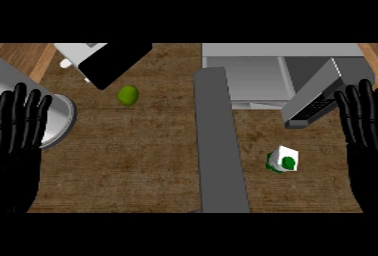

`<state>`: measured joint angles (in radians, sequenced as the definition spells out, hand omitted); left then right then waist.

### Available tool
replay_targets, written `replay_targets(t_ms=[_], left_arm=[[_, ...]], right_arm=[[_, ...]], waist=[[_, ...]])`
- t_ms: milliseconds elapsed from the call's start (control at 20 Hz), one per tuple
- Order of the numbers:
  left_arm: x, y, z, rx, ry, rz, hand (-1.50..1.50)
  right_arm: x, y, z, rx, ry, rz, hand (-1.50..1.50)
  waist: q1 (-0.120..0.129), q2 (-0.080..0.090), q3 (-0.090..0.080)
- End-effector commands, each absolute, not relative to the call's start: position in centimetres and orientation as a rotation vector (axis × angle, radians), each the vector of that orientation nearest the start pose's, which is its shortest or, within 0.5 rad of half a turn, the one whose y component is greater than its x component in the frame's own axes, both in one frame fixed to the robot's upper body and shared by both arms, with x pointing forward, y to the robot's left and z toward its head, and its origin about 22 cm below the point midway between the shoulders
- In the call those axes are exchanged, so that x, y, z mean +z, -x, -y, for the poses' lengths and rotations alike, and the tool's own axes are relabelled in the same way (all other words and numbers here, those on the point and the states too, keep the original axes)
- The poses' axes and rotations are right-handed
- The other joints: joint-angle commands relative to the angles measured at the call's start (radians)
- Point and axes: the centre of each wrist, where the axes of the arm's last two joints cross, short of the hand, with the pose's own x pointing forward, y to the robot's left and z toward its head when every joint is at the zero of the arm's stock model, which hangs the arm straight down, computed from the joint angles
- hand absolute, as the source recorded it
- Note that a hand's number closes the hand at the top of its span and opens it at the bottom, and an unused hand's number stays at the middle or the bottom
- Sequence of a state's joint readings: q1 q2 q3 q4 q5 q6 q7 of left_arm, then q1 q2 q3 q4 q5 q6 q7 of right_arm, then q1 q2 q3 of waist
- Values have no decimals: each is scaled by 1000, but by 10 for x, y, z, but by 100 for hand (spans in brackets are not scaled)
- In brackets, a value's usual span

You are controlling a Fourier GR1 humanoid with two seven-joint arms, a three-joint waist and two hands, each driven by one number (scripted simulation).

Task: Pick up the milk, place it into the microwave and close the microwave

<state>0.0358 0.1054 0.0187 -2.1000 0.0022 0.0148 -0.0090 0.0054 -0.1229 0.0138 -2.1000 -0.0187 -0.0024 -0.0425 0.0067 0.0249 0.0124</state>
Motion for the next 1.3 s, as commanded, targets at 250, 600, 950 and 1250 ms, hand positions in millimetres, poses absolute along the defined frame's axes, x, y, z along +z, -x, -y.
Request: replay_targets(t_ms=[250, 600, 950, 1250], left_arm=[[108, -239, -237, -71, -55, 2083, -150], [118, -196, -275, 38, -50, 1973, -150], [95, -165, -283, 38, -40, 1971, -150], [114, -156, -289, 48, -25, 1958, -150]], right_arm=[[139, -191, 187, 69, 32, 2170, -150], [109, -162, 179, 146, 7, 2035, -150], [116, -173, 169, 145, 158, 1992, -150], [100, -171, 186, 107, 182, 1935, -150]], waist=[[-12, -25, -13], [-8, -28, -12], [-2, -26, -13], [-5, -26, -12]])
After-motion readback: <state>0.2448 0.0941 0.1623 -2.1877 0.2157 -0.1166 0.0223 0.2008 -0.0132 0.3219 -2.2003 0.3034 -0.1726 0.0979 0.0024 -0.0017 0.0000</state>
